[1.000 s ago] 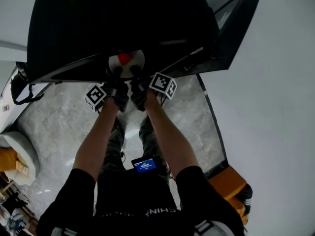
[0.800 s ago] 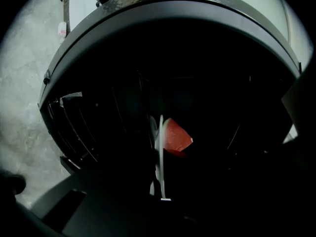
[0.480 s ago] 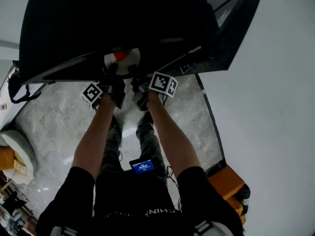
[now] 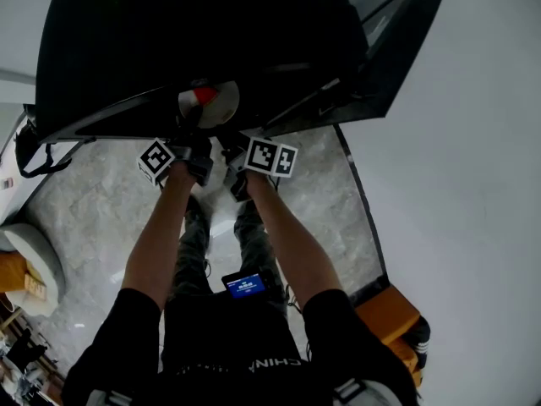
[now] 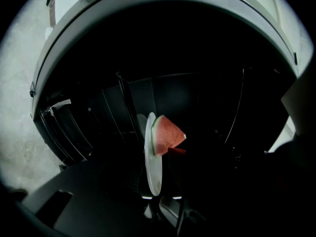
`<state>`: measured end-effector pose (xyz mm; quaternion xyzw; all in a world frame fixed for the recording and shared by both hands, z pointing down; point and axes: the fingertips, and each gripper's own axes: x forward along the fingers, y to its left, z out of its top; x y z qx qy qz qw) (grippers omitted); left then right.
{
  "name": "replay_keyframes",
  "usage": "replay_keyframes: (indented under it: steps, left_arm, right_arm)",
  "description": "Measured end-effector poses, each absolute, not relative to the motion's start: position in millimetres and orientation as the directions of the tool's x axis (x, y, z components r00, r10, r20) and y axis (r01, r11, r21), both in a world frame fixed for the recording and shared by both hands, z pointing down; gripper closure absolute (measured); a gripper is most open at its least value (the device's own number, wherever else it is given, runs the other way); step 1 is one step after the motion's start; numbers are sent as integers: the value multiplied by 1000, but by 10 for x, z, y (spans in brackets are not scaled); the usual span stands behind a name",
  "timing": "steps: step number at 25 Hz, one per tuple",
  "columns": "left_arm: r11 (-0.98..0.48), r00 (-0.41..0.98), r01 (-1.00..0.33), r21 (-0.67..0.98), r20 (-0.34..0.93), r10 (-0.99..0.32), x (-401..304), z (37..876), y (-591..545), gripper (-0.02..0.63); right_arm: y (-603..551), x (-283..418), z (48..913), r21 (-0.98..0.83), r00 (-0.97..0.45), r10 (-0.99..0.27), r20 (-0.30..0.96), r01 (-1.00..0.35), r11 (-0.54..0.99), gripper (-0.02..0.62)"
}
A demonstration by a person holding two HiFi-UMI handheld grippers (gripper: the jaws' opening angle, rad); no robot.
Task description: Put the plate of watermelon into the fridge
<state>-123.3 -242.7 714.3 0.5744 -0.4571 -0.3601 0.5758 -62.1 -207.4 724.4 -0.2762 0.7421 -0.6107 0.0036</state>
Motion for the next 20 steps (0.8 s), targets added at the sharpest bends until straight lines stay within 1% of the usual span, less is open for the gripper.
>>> replay_keyframes:
  steps: [1, 2, 4, 5, 6, 8, 9, 10, 11, 14, 20]
  left_arm:
    - [79, 337, -105, 991, 110, -935, -1228, 7125, -2420, 458]
    - [74, 354, -109, 991, 108, -929, -1218, 7108, -2405, 446]
    - [41, 396, -154, 987, 100, -913, -1191, 7064, -2350, 440]
    - [25, 418, -212, 977, 114, -901, -1186, 7050, -2302, 440]
    - [24, 435, -308, 951, 163, -886, -1204, 7065, -2231, 440]
    - [35, 428, -522, 852, 298, -853, -1246, 7134, -2075, 445]
    - [14, 425, -588, 809, 324, -845, -1227, 7139, -2033, 467]
    - [-15, 423, -638, 770, 334, -842, -1200, 7137, -2015, 556]
    - [-42, 422, -678, 734, 342, -840, -1175, 7134, -2019, 579]
    - [-84, 423, -741, 666, 366, -829, -1111, 7115, -2120, 586]
    - [-71, 425, -758, 649, 409, -807, -1068, 7180, -2342, 592]
  right_arm:
    - [-2090, -629, 7239, -906, -842, -422, 336, -411, 98, 568]
    - [-2105, -632, 7234, -905, -836, -431, 340, -416, 93, 568]
    - [-2133, -632, 7236, -900, -825, -445, 349, -427, 85, 568]
    - [-2147, -630, 7241, -897, -821, -449, 353, -433, 86, 568]
    - [-2163, -627, 7246, -893, -817, -452, 357, -441, 91, 568]
    - [-2202, -620, 7249, -877, -808, -459, 369, -467, 115, 568]
    - [-2219, -617, 7251, -865, -802, -462, 378, -484, 132, 568]
    - [-2234, -617, 7255, -851, -797, -464, 388, -502, 152, 568]
    - [-2247, -620, 7262, -837, -792, -463, 397, -520, 172, 568]
    - [-2299, -644, 7280, -796, -780, -461, 423, -563, 223, 568]
    - [-2488, -692, 7247, -742, -764, -477, 435, -604, 290, 569]
